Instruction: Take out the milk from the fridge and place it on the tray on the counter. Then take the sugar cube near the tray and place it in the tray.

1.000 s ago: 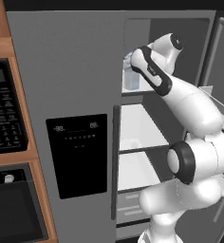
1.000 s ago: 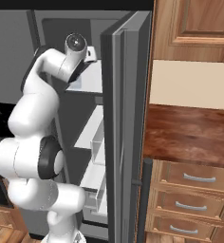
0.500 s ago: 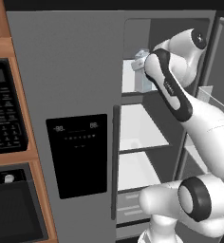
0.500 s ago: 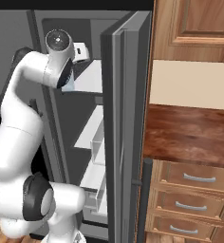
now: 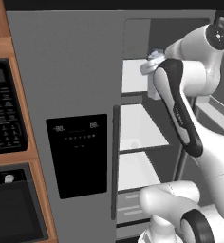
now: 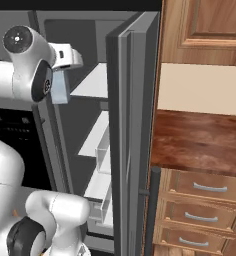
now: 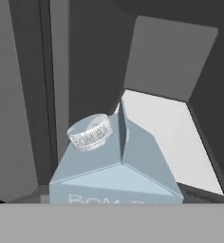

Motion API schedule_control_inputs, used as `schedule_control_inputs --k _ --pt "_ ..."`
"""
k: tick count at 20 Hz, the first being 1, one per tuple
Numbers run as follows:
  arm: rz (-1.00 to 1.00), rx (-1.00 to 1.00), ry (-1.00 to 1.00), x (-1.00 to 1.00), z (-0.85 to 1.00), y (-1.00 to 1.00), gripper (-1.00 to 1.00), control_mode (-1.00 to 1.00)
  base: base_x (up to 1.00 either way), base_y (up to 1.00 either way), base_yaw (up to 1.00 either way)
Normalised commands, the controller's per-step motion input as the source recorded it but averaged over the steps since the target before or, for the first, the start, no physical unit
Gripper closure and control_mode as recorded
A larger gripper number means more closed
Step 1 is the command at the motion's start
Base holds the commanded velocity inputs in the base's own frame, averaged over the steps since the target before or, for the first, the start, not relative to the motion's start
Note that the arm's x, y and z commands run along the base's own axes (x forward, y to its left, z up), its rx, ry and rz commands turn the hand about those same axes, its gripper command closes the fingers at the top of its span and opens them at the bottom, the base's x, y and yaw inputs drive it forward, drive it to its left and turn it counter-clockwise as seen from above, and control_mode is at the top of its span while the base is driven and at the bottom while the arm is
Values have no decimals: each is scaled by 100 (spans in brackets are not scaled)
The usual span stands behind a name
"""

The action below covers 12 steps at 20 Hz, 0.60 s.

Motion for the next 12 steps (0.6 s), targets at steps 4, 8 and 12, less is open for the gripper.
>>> schedule_control_inputs --k 4,8,12 --pt "-25 0 0 -81 0 0 100 -100 0 0 0" --pt "-10 0 0 -73 0 -4 100 -100 0 0 0" --pt "0 1 1 -78 -29 -6 100 -100 0 0 0"
